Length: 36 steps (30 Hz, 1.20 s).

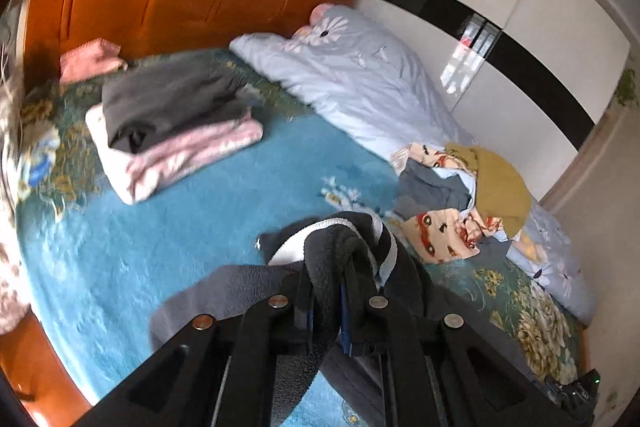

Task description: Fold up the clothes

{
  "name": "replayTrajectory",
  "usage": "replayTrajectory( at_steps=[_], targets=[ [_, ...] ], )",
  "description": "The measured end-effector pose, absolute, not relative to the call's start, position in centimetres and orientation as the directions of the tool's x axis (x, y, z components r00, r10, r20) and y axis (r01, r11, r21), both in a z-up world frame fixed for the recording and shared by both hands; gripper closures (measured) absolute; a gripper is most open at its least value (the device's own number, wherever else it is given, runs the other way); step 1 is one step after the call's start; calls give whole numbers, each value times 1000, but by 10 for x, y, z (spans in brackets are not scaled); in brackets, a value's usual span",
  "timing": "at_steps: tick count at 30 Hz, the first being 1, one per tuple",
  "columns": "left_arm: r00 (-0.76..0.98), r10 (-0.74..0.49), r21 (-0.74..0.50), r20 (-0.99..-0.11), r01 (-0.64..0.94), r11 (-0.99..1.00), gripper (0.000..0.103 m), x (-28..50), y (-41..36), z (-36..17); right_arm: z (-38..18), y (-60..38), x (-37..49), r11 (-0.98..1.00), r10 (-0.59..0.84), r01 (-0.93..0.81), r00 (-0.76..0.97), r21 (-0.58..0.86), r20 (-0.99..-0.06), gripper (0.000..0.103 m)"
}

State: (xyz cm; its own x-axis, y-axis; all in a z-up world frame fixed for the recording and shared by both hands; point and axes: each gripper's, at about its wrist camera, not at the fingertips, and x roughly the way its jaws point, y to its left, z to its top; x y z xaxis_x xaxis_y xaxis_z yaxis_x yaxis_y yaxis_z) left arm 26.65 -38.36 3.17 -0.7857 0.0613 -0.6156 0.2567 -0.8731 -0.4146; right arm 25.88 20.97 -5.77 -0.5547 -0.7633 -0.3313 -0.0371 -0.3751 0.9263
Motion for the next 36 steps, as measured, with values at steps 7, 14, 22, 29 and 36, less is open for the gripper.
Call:
replayTrajectory(
  at_steps=[7, 14, 22, 29, 36],
  targets=[
    [-774, 29, -420, -633, 312, -852, 93, 275, -400, 17, -61, 175, 257, -379, -811, -14, -477, 925, -340, 54],
    [-706, -6, -367, -708, 375, -851, 93, 273, -417, -20, -60, 160, 266, -377, -855, 15, -390, 926, -341, 54],
    [-689, 65, -438, -722, 382, -814, 89, 285, -420, -40, -73, 154, 266, -440, -829, -23, -374, 898, -415, 54],
    [-704, 99, -480, -703, 367, -797, 49, 306, -419, -31, -77, 153, 256, -471, -782, -75, -425, 879, -456, 53],
    [-769, 145, -579, -623, 328, -747, 31, 324, -431, -10, -79, 162, 244, -463, -727, -110, -520, 880, -448, 53]
  ],
)
